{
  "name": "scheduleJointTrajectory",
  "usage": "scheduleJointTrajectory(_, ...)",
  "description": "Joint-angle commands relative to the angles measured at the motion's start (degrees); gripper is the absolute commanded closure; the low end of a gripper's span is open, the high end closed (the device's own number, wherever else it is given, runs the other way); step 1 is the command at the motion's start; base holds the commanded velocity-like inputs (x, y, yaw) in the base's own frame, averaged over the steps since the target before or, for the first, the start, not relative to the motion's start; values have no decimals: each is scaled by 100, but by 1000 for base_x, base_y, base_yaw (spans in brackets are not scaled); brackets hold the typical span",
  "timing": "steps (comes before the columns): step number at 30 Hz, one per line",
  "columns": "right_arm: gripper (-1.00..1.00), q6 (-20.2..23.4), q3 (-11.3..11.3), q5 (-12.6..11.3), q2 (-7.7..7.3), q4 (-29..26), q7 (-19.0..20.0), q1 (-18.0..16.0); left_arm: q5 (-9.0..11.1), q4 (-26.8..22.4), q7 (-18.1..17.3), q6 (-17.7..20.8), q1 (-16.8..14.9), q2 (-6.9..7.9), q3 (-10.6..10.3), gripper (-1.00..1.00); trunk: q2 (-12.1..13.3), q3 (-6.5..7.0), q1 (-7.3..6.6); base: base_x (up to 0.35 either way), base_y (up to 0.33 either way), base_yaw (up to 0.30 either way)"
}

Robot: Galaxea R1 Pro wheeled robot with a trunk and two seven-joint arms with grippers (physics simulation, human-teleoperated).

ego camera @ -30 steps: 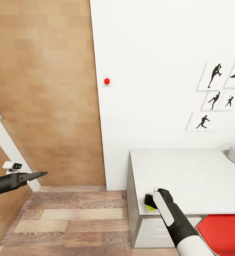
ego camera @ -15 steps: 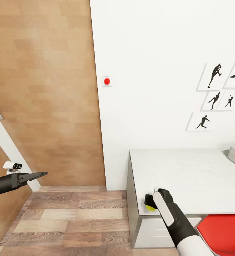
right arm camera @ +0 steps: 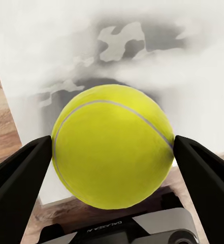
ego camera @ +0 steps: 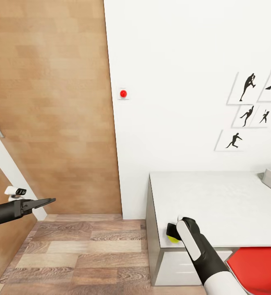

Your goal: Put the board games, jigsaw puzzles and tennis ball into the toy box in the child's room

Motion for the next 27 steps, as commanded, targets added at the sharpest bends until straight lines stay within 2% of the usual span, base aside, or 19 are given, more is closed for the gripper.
scheduleJointTrajectory(1,100,7,10,-56,-1,-28,-59,-4,-4,-1,-23,61,-4,1,-1,-100,-13,-13,4,0,0,0)
scheduleJointTrajectory(5,100,20,13,-59,-5,-311,-71,11,-5,-1,-27,61,-3,0,-1,-100,-13,-13,4,0,0,0)
scheduleJointTrajectory(10,100,125,14,-96,-45,-1541,-82,88,-5,-1,-30,61,-5,0,-1,-100,-13,-13,4,0,0,0)
scheduleJointTrajectory(12,100,298,10,-123,-57,-2100,-84,92,-5,-1,-31,61,-5,0,-1,-100,-13,-13,4,0,0,0)
scheduleJointTrajectory(15,100,529,5,-141,-44,-2551,-78,100,-5,-1,-31,61,-5,0,-1,-100,-13,-13,4,0,0,0)
scheduleJointTrajectory(27,100,631,-6,-170,-74,-2791,-28,109,-5,-1,-31,61,-5,0,-1,-100,-13,66,4,0,0,0)
